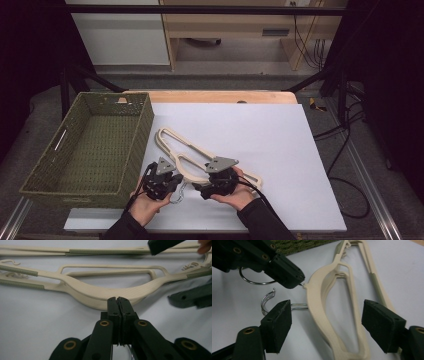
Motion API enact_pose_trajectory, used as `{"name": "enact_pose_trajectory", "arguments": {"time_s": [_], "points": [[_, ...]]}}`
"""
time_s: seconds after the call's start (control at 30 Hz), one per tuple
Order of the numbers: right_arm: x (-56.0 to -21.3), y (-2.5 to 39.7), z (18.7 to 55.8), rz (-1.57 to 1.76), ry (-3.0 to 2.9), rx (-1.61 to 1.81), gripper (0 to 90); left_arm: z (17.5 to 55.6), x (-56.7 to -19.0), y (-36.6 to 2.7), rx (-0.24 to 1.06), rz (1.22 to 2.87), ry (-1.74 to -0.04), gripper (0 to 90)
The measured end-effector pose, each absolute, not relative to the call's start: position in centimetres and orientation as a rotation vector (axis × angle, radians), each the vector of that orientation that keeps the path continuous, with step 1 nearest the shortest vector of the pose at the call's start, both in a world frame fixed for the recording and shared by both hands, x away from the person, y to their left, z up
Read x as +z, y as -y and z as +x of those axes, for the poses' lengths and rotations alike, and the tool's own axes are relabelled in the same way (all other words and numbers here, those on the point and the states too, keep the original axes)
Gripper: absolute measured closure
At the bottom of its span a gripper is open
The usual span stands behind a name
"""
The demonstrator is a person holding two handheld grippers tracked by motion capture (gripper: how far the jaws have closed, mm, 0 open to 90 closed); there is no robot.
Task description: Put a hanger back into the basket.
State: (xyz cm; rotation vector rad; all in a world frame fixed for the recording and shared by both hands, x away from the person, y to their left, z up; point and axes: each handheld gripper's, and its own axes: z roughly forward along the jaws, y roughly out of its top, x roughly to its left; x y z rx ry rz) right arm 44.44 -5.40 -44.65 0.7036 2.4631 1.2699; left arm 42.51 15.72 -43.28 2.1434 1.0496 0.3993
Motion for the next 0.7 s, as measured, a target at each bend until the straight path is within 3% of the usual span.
{"name": "enact_pose_trajectory", "arguments": {"time_s": [0.17,0.27,0.47,0.7], "points": [[-45.2,3.8,44.4,0.649,-2.477,1.201,34.2,42.4,-43.1,-15.7,0.405,2.144,-1.043,88.6],[-45.7,3.2,44.5,0.615,-2.501,1.125,50.1,42.4,-42.9,-15.7,0.405,2.141,-1.041,88.6],[-46.1,3.0,44.6,0.573,-2.524,1.070,66.4,42.3,-42.7,-15.7,0.398,2.138,-1.037,88.6],[-46.1,3.1,44.5,0.515,-2.519,1.063,69.7,42.2,-42.5,-15.7,0.398,2.138,-1.018,88.1]]}}
